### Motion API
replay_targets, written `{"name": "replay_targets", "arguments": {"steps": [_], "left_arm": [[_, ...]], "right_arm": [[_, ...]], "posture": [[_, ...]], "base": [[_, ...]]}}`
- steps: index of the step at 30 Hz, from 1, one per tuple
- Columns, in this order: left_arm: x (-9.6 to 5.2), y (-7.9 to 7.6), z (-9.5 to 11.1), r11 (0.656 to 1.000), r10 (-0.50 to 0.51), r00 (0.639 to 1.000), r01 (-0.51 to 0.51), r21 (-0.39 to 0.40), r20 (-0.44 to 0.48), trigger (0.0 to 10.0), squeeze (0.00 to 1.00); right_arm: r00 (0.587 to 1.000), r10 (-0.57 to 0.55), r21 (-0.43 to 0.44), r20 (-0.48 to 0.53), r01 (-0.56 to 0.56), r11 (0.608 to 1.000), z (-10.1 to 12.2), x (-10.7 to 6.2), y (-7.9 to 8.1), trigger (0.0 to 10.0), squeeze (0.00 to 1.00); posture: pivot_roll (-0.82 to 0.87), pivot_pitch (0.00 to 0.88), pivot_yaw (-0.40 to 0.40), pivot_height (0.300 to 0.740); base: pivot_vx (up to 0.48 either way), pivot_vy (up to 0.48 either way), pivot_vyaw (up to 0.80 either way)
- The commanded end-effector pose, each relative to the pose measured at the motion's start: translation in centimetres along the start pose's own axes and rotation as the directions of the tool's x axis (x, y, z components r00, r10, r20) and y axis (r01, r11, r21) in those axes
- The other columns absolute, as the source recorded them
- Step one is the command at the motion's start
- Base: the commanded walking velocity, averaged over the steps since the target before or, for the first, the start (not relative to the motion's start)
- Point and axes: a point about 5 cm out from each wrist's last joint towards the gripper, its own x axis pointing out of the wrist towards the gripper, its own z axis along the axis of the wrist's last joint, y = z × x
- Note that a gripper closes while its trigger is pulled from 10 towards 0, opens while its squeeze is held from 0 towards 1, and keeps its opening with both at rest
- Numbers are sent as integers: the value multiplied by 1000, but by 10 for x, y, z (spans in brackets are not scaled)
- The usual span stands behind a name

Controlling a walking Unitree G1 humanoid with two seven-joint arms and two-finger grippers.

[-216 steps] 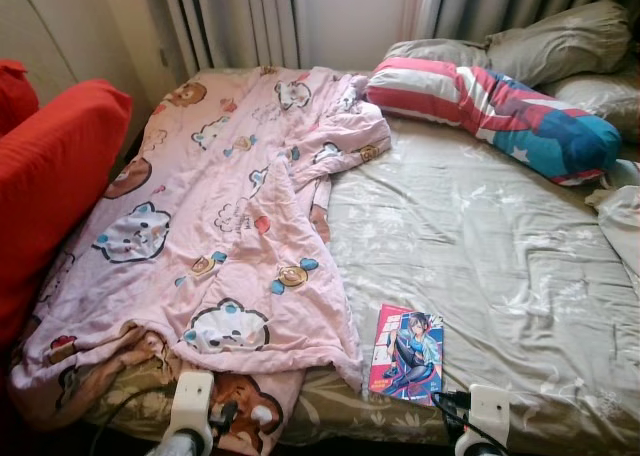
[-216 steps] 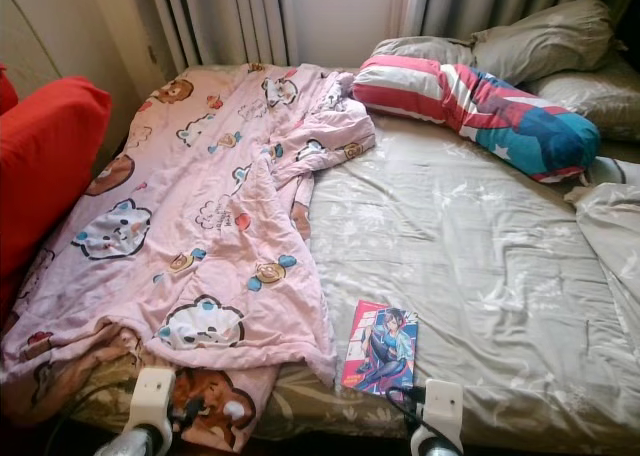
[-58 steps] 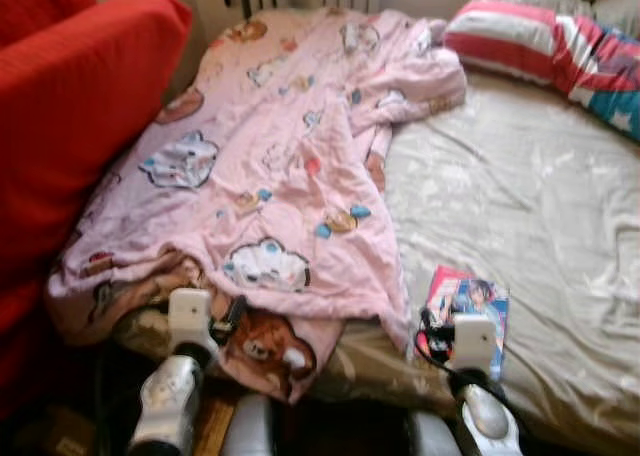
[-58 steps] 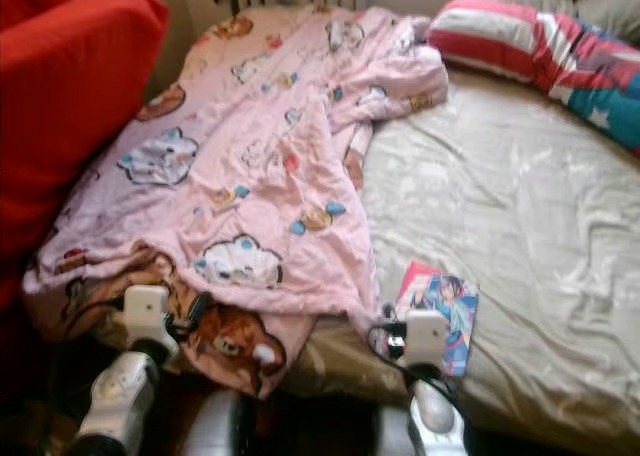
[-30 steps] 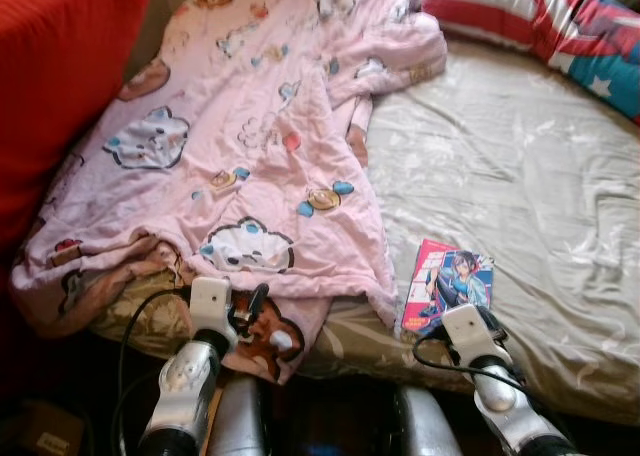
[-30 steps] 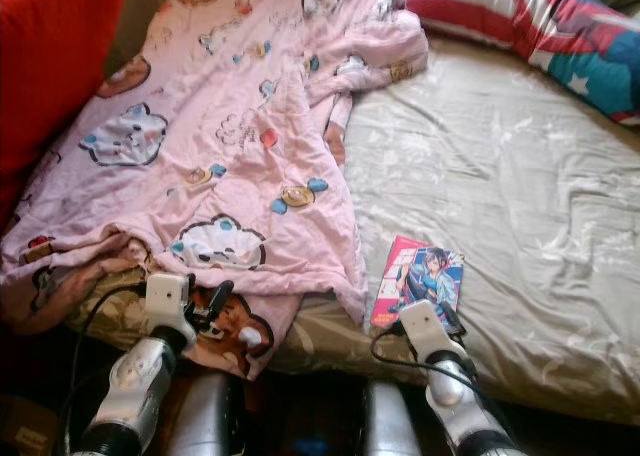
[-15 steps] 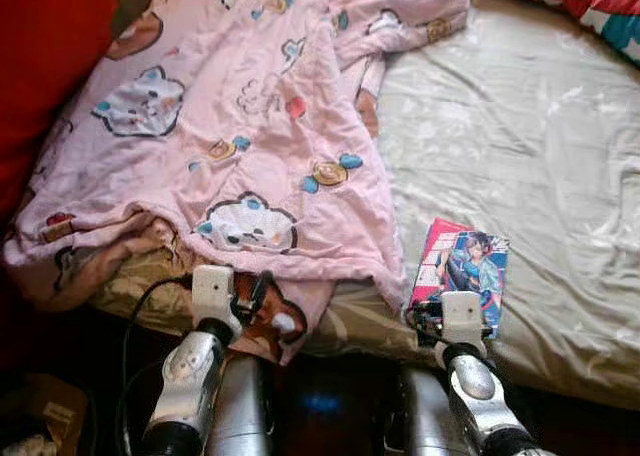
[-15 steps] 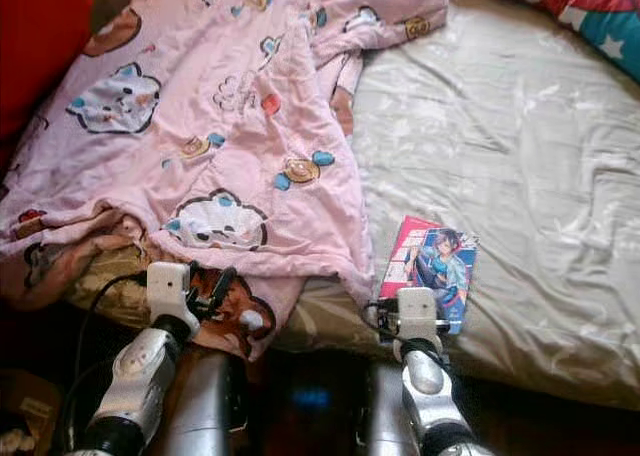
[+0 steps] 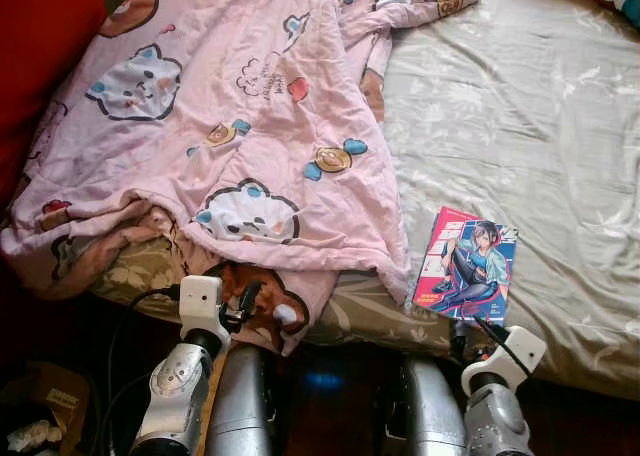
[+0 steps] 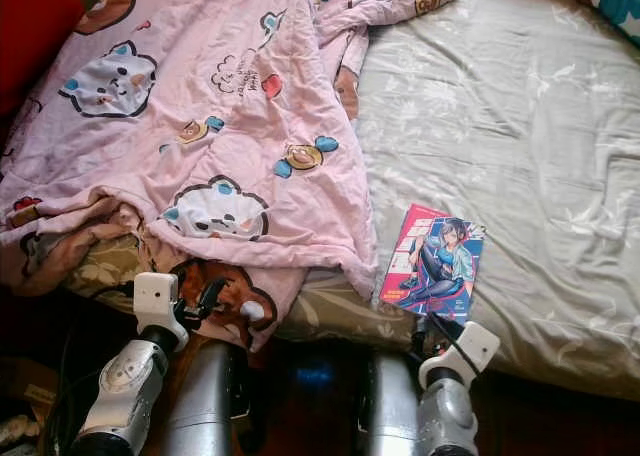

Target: Clean up the room

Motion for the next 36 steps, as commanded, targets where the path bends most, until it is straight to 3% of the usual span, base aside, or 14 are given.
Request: {"name": "replay_targets", "arguments": {"steps": [1,17,26,36], "left_arm": [[-10,5,-11,1000,15,998,-15,3,-56,10000,0],[-18,10,-9,1000,17,997,-16,26,-74,10000,0],[-22,14,-6,999,22,997,-20,37,-75,10000,0],[-25,14,-5,999,20,997,-16,39,-81,10000,0]], "right_arm": [[999,-34,63,-25,36,997,-6,-4,-13,10000,0],[995,29,237,-90,-7,972,-22,-9,-9,10000,0],[975,223,320,22,-218,922,-17,-9,18,10000,0],[968,249,373,31,-242,896,-21,-11,17,10000,0]], "posture": [[136,422,12,622],[171,451,37,622],[179,437,43,622],[184,435,50,622]], "base": [[0,0,0],[0,0,0],[0,0,0],[0,0,0]]}}
